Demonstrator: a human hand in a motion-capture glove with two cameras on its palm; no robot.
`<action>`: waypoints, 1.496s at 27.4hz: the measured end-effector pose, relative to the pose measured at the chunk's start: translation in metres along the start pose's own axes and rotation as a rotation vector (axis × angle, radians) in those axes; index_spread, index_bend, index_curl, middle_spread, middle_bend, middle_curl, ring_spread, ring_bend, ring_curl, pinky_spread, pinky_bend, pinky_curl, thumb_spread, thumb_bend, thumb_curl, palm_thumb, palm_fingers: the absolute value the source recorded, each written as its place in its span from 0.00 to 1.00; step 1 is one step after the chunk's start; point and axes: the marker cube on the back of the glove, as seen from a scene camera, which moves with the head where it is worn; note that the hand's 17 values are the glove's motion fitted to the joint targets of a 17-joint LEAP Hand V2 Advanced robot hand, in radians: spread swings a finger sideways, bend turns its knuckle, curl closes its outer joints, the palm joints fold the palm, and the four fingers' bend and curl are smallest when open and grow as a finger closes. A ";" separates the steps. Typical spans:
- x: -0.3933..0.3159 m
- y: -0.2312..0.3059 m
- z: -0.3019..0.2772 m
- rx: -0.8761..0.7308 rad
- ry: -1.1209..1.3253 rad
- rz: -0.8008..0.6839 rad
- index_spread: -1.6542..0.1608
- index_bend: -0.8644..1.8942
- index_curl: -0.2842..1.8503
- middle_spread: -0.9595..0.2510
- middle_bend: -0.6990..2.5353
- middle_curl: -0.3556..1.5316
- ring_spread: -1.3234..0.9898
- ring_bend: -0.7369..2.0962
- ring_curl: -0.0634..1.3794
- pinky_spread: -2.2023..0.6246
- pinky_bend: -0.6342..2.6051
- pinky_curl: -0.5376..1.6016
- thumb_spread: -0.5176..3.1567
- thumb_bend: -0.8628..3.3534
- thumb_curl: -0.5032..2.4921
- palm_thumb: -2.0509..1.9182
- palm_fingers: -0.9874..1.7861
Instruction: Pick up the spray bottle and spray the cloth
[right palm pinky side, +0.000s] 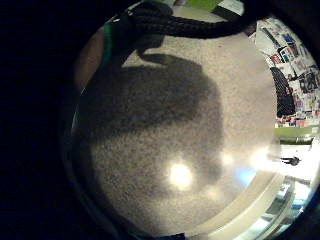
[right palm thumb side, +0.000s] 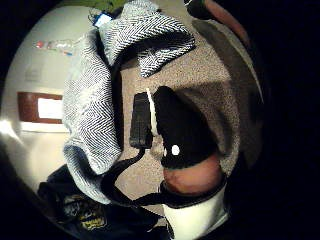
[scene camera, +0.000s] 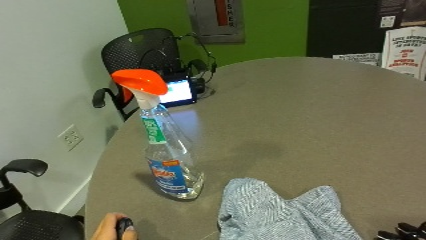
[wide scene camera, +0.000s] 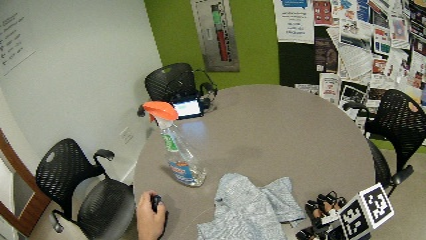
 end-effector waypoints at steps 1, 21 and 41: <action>0.000 0.000 0.000 0.001 -0.001 0.000 0.67 0.38 0.28 0.74 0.27 0.36 0.56 0.33 0.24 0.88 0.26 0.42 0.50 0.20 0.27 0.61 0.51; -0.009 -0.004 0.006 -0.007 -0.009 -0.025 0.68 0.38 0.29 0.74 0.27 0.35 0.56 0.32 0.23 0.88 0.25 0.41 0.50 0.20 0.27 0.61 0.52; -0.010 0.010 0.019 -0.049 -0.020 -0.015 0.68 0.38 0.30 0.74 0.27 0.35 0.56 0.32 0.22 0.88 0.25 0.41 0.50 0.20 0.27 0.61 0.52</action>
